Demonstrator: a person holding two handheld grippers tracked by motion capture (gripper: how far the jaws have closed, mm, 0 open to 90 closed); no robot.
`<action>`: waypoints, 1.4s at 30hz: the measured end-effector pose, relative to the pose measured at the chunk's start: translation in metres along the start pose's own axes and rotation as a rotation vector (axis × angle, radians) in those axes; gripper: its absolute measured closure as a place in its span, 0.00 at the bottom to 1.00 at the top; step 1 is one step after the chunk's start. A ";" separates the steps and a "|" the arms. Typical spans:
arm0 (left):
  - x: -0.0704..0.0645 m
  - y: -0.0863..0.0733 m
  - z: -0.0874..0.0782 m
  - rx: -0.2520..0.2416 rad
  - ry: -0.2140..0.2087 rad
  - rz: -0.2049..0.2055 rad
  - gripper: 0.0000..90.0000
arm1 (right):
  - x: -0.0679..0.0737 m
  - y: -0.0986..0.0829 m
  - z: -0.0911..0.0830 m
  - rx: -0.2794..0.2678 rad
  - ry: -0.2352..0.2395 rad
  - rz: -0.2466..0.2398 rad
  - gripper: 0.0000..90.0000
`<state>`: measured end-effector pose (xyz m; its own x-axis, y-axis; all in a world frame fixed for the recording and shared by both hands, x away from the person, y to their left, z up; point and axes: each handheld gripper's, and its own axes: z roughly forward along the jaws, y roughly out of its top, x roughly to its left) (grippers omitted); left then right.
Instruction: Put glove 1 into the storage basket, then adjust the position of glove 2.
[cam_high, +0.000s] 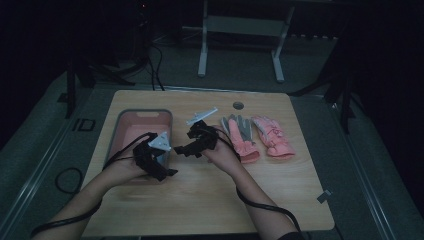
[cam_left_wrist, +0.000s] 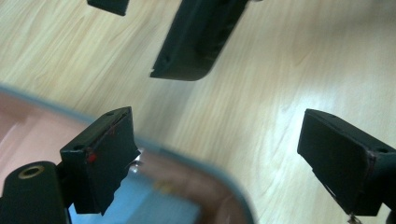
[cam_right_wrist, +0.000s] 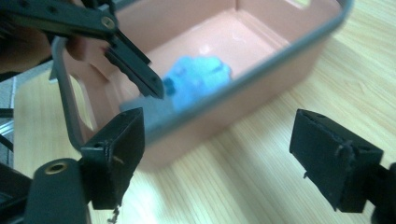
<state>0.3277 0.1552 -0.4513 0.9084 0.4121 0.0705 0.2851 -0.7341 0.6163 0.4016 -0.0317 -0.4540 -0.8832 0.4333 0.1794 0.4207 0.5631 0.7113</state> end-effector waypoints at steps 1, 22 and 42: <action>-0.003 0.003 0.002 0.003 0.007 0.002 0.13 | -0.002 -0.003 -0.003 0.001 -0.009 0.000 0.20; -0.056 0.030 0.058 -0.008 -0.076 0.026 0.13 | -0.030 -0.060 -0.057 -0.025 -0.048 0.082 0.16; -0.082 0.010 0.102 -0.012 -0.128 -0.011 0.02 | -0.079 -0.114 -0.099 -0.039 -0.247 0.097 0.51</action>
<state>0.2875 0.0586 -0.5310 0.9372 0.3470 -0.0363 0.2920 -0.7232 0.6259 0.4031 -0.1997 -0.4824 -0.7598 0.6452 0.0799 0.4881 0.4849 0.7257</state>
